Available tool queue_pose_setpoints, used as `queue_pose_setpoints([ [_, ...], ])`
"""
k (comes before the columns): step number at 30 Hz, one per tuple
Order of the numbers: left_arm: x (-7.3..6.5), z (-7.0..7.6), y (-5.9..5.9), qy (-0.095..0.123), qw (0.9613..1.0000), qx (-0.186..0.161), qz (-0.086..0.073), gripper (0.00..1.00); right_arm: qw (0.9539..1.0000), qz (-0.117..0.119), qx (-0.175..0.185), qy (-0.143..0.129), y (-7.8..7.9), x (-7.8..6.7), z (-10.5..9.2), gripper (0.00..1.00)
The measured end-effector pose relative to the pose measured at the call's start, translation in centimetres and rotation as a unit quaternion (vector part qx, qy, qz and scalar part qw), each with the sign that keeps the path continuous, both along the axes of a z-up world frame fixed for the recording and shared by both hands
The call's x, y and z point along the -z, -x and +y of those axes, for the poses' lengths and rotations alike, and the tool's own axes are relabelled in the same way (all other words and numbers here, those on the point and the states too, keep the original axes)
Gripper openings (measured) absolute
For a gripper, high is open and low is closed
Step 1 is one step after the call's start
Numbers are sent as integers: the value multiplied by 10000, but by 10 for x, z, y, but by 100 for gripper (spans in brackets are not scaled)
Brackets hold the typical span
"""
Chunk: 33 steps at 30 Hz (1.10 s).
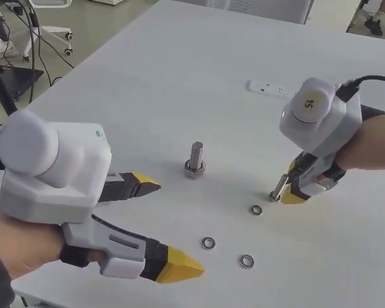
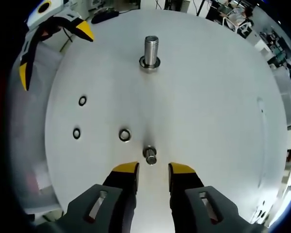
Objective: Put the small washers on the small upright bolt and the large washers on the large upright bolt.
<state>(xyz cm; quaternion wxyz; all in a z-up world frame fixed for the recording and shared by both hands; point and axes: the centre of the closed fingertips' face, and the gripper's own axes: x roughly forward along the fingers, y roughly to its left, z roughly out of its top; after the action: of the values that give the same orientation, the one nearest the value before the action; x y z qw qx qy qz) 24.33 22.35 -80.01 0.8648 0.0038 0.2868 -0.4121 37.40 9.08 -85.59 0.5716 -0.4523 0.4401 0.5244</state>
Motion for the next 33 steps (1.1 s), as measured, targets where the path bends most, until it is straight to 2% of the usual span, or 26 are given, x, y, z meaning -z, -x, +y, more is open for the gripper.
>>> queue_pose_setpoints([
  [8, 0, 0, 0, -9, 10000, 15, -6, 86, 9999, 9, 113, -25, 6, -1, -8, 26],
  [19, -1, -2, 1, -12, 10000, 42, -16, 86, 9998, 83, 160, -61, 25, 3, -15, 26],
  [29, -2, -2, 2, 0, 10000, 42, -35, 86, 9996, 172, 124, -182, 45, 4, -8, 26],
  [33, -2, -2, 2, -5, 10000, 49, -48, 86, 9996, 197, 93, -196, 48, 6, -6, 26],
])
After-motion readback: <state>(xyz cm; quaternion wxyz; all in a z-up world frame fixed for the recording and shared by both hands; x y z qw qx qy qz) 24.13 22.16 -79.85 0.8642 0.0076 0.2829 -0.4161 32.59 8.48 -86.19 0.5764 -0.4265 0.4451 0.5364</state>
